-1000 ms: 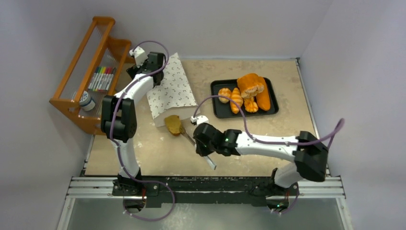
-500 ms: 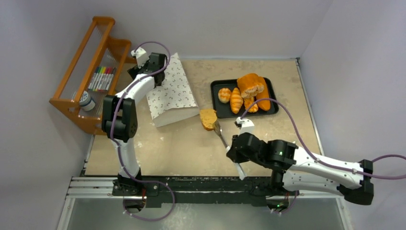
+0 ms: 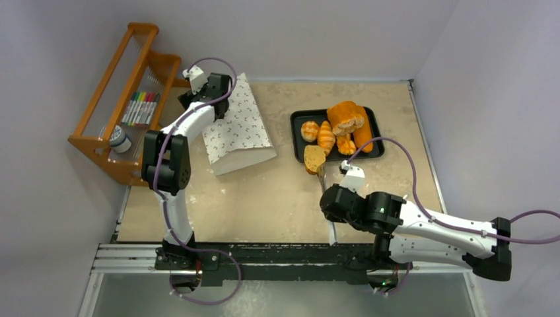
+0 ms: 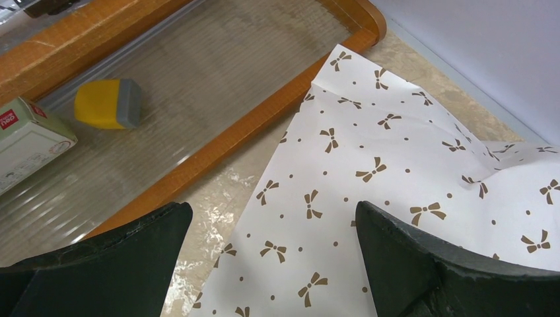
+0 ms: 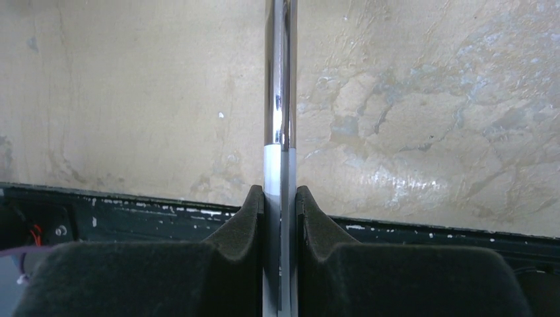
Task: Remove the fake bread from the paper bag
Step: Place the fake bread in the container.
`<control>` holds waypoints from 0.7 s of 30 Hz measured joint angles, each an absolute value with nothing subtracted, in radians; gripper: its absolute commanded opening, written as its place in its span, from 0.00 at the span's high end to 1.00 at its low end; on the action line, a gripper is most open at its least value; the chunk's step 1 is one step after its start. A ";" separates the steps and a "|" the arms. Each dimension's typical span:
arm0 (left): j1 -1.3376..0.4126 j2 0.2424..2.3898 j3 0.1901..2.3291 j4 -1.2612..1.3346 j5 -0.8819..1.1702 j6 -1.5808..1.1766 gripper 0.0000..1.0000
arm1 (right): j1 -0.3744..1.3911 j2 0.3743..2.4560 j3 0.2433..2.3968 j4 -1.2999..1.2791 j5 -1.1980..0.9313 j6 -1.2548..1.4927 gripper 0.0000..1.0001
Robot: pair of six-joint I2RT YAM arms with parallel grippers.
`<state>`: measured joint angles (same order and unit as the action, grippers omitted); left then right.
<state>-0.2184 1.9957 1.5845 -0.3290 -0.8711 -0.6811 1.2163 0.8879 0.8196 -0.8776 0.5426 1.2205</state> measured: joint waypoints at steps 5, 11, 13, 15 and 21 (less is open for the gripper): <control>-0.218 2.011 1.586 -0.325 -0.870 -0.688 0.00 | 1.216 0.928 0.819 -0.850 0.588 1.237 1.00; -0.218 2.020 1.586 -0.323 -0.870 -0.689 0.00 | 1.165 0.981 0.819 -0.739 0.641 1.184 1.00; -0.218 2.022 1.586 -0.322 -0.870 -0.689 0.00 | 1.137 1.024 0.819 -0.702 0.645 1.157 1.00; -0.218 2.022 1.586 -0.322 -0.870 -0.689 0.00 | 1.095 1.058 0.818 -0.654 0.635 1.116 1.00; -0.218 2.022 1.586 -0.315 -0.870 -0.689 0.00 | 0.958 1.088 0.796 -0.492 0.618 0.975 1.00</control>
<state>-0.2184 2.0216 1.5860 -0.3149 -0.8700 -0.6888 0.9577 1.0878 0.7963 -0.4915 0.6182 0.9749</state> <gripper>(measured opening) 0.998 0.145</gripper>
